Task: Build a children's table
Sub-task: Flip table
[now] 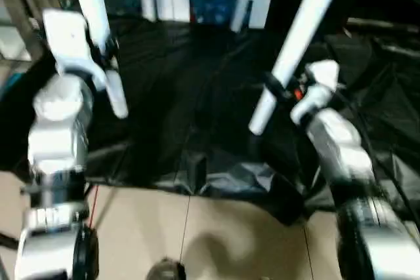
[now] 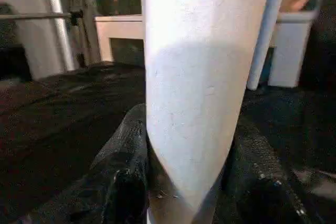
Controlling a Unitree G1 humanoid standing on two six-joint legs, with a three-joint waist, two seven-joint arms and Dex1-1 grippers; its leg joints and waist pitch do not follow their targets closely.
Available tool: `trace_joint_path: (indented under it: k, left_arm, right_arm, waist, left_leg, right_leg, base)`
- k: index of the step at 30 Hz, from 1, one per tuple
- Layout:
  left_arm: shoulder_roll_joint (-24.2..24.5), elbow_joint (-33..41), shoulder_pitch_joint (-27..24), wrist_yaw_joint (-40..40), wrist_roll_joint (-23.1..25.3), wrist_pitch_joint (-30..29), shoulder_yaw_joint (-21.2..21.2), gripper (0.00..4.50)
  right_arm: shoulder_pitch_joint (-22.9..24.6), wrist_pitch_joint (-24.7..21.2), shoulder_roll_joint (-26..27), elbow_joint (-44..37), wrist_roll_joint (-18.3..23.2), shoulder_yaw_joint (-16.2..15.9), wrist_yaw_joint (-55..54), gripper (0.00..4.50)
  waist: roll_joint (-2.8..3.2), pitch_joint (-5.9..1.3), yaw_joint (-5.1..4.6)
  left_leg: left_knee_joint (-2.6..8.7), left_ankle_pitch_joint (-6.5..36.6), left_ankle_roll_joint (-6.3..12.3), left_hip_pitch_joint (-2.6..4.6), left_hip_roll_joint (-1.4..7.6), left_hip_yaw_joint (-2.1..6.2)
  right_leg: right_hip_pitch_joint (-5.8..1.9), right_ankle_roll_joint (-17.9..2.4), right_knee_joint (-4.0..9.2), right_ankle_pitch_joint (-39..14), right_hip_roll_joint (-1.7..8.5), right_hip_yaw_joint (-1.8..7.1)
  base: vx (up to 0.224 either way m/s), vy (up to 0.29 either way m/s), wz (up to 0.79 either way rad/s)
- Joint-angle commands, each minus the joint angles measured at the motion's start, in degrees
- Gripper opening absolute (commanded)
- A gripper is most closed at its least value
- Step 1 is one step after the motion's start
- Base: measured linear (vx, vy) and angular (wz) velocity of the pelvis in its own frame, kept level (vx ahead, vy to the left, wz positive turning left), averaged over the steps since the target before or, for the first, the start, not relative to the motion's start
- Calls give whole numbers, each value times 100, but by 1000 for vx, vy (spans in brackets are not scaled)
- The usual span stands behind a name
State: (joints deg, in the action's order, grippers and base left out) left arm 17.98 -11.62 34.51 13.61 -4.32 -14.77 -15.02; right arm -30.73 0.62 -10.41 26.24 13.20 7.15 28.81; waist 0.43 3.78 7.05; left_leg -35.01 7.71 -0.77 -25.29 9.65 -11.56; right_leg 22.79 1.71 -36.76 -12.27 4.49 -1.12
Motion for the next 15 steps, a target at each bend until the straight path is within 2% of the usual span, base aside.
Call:
trace_joint_path:
  k: [1, 4, 8, 9, 10, 12, 13, 15]
  left_arm:
    - [-16, 57, 40, 212, 94, 80, 371, 172]
    - [55, -102, -76, 233, 157, 186, 445, 172]
    - [165, -286, -166, 215, 268, 216, 477, 172]
    - [207, -303, -214, 265, 265, 183, 482, 207]
    - [264, -291, -317, 273, 282, 122, 463, 242]
    - [298, -220, -464, 247, 262, 54, 386, 242]
    - [308, -156, -580, 225, 227, 61, 311, 245]
    - [291, 59, -806, 191, 154, 49, 195, 266]
  right_arm:
    - [283, -169, 67, -516, -347, -351, -185, 148]
    - [652, -462, 280, -1060, -474, -448, -513, 148]
    - [723, -526, 403, -987, -579, -648, -647, 148]
    - [726, -539, 431, -992, -563, -681, -655, 183]
    - [670, -428, 489, -851, -582, -655, -749, 218]
    - [579, -326, 554, -629, -541, -592, -798, 220]
    - [528, -232, 550, -505, -617, -593, -829, 226]
    - [523, -224, 566, -503, -643, -576, -846, 251]
  waist:
    - [88, -480, -85]
    - [125, -459, -129]
    - [130, -429, -203]
    - [130, -425, -237]
    - [135, -427, -266]
    - [123, -418, -305]
    - [88, -421, -331]
    - [105, -445, -333]
  left_leg:
    - [489, 1859, -208, 370, 333, 201]
    - [535, 2354, -428, 392, 328, 234]
    - [572, 2883, -648, 432, 305, 271]
    - [585, 2991, -694, 444, 311, 285]
    - [604, 3001, -699, 428, 309, 293]
    - [621, 3019, -697, 410, 305, 299]
    - [619, 3033, -688, 403, 304, 295]
    - [595, 2916, -652, 426, 311, 280]
  right_leg:
    - [-69, -1073, 447, -635, 285, 135]
    - [-34, -920, 494, -1108, 298, 154]
    - [4, -782, 565, -1634, 307, 160]
    - [3, -786, 569, -1641, 307, 162]
    - [-18, -796, 567, -1575, 306, 158]
    - [-26, -805, 573, -1562, 306, 153]
    - [-37, -831, 570, -1620, 317, 154]
    - [-28, -904, 567, -1458, 320, 171]
  base:
    - [0, 0, 0]
    - [0, 0, 0]
    - [0, 0, 0]
    - [0, 0, 0]
    - [0, 0, 0]
    - [0, 0, 0]
    - [0, 0, 0]
    - [0, 0, 0]
